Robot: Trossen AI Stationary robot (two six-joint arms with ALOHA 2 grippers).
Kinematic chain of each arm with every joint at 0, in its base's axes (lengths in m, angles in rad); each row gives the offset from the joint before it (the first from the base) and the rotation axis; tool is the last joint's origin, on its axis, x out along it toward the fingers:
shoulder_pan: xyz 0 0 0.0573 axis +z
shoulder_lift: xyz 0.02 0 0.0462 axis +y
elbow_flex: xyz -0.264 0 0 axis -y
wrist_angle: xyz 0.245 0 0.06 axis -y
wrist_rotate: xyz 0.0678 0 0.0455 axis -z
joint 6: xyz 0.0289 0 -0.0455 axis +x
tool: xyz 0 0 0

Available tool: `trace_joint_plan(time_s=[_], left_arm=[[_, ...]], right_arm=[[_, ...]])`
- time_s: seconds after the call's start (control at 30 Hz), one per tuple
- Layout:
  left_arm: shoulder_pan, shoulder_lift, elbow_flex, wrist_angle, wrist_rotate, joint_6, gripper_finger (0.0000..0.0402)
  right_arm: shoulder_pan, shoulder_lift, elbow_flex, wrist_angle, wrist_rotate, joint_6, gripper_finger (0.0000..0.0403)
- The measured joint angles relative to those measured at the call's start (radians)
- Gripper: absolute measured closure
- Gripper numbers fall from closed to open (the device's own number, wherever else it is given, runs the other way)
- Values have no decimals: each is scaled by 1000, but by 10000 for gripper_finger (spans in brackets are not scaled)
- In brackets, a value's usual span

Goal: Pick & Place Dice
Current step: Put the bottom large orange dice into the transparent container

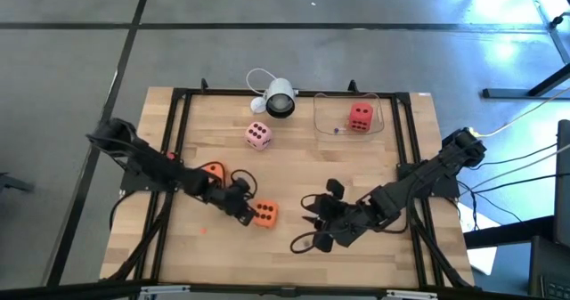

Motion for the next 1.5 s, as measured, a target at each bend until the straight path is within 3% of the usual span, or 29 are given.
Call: trace_joint_plan(time_s=[0.23,0.53,0.77,0.9,1.03,1.27,1.5], left_arm=[[28,90,68,46,21,68,401],[95,230,233,53,49,232,400],[116,258,279,52,90,295,399],[121,248,278,52,137,323,393],[120,239,278,50,208,323,379],[163,111,277,-80,317,391,343],[169,-109,278,-180,183,427,339]], right_arm=[[-15,8,1,20,-63,-1,234],[-18,13,1,9,-107,-46,277],[-24,61,0,-9,-133,-50,300],[-35,78,0,-10,-160,-33,287],[-44,82,0,-9,-174,-59,248],[-58,94,0,-5,-257,-101,181],[-74,93,-1,29,-275,-152,181]])
